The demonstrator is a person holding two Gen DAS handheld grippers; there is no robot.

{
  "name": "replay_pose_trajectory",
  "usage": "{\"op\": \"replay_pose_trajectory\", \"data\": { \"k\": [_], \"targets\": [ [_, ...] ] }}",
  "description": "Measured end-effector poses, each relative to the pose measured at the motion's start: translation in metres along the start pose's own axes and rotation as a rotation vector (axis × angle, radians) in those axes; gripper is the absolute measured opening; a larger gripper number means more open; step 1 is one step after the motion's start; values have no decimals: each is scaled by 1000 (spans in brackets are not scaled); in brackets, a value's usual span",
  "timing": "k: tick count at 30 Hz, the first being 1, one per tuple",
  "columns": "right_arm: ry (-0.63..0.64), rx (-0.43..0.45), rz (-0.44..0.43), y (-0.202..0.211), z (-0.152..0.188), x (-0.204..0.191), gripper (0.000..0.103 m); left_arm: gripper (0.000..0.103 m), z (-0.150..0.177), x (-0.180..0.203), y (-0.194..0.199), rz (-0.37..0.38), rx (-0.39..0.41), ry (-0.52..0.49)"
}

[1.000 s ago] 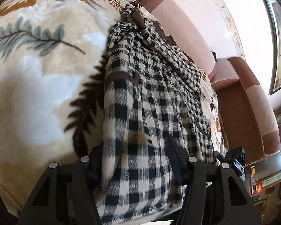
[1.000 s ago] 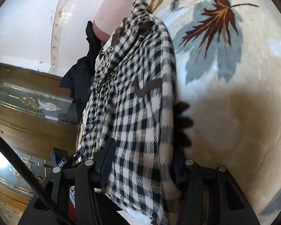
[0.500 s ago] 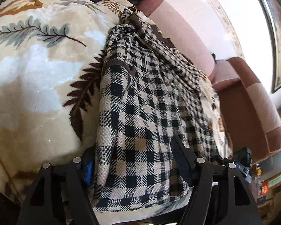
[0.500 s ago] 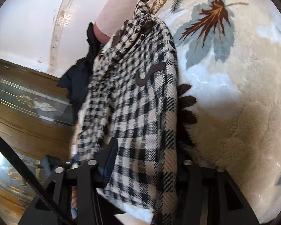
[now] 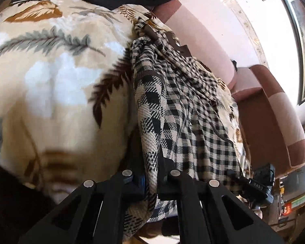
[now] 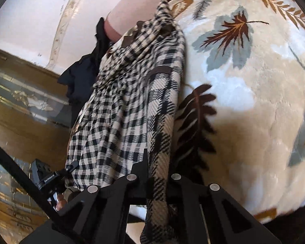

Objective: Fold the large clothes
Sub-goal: 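Fold the held side edge over toward the shirt's middle with both grippers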

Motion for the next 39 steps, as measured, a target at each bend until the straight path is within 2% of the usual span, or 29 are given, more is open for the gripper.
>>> {"op": "replay_pose_trajectory", "data": {
  "k": [7, 11, 15, 18, 22, 26, 31, 35, 39],
  "targets": [
    [-6, -76, -37, 17, 53, 9, 6, 6, 50, -7, 14, -31, -50, -27],
    [12, -77, -76, 25, 47, 1, 6, 6, 31, 5, 22, -17, -27, -56],
    [75, -29, -97, 34, 7, -29, 6, 6, -5, 27, 23, 11, -5, -87],
    [154, 36, -59, 35, -36, -57, 6, 7, -53, 45, 14, 24, 26, -118],
    [177, 103, 8, 18, -105, -74, 6, 7, -119, 52, -9, -21, 80, -123],
    [116, 160, 91, -16, -174, -64, 6, 7, -179, 42, -45, -64, 107, -93],
    [58, 163, 186, -61, -228, -36, 6, 7, -231, 12, -91, -133, 103, -52],
    [35, 124, 200, -93, -249, -21, 6, 7, -250, -2, -114, -129, 83, -23],
    [-11, 109, 145, -105, -268, -9, 7, 7, -275, 1, -130, -88, 96, -3]
  ]
}}
Point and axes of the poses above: each gripper's, at about its wrist camera, not at the fingertips, and y roughly against the way its jaws point, x to its right, z to its underside, the point moved 9 cm from there along -y, roughly the way its jaws point, and after that the axes turned 6 degrees about z, right-handed, at the moved point
